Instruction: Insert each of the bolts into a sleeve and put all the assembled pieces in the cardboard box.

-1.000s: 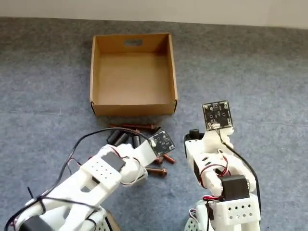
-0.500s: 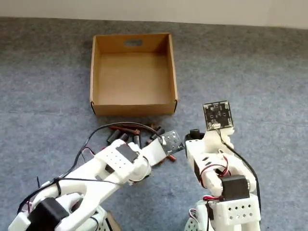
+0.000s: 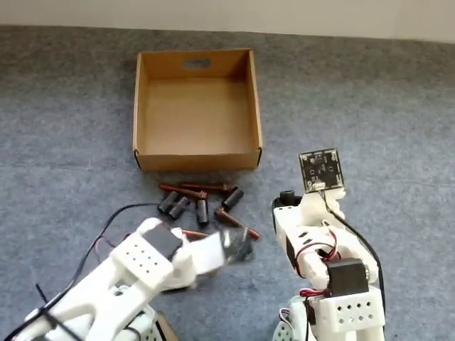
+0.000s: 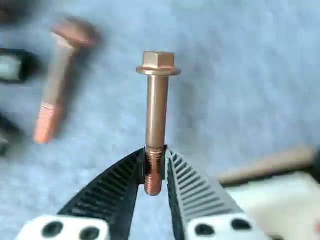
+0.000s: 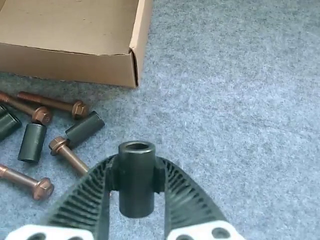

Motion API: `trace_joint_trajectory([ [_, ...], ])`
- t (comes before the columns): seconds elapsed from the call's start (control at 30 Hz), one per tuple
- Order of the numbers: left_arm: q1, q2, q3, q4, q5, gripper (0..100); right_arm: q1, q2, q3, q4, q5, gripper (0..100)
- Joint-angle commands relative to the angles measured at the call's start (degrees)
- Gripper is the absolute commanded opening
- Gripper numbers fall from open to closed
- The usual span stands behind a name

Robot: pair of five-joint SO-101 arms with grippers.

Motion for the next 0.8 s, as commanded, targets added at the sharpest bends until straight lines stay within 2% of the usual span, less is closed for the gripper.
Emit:
trace_joint_trajectory([
  [0.0, -6.1, -4.5, 2.1, 2.2, -9.5, 1, 0.5, -0.6, -0.4, -0.6, -0.6, 0.6],
  [0.1, -11.8, -5.4, 4.7, -0.4, -15.2, 1, 0.5, -0.6, -0.4, -0.6, -0.6, 0.6],
  [0.23, -15.3, -5.4, 7.3, -5.8, -16.0, 3, 0.5, -0.6, -0.4, -0.6, -0.6, 0.6],
  [0.47, -15.2, -5.7, 7.5, -7.0, -16.0, 18, 0.5, -0.6, -0.4, -0.6, -0.6, 0.6],
  [0.6, -15.2, -5.7, 6.5, -6.9, -15.9, 20, 0.5, -0.6, -0.4, -0.7, -0.6, 0.6],
  [0.77, -14.2, -5.7, 2.3, -7.0, -10.9, 20, 0.5, -0.6, -0.4, -0.7, -0.6, 0.6],
])
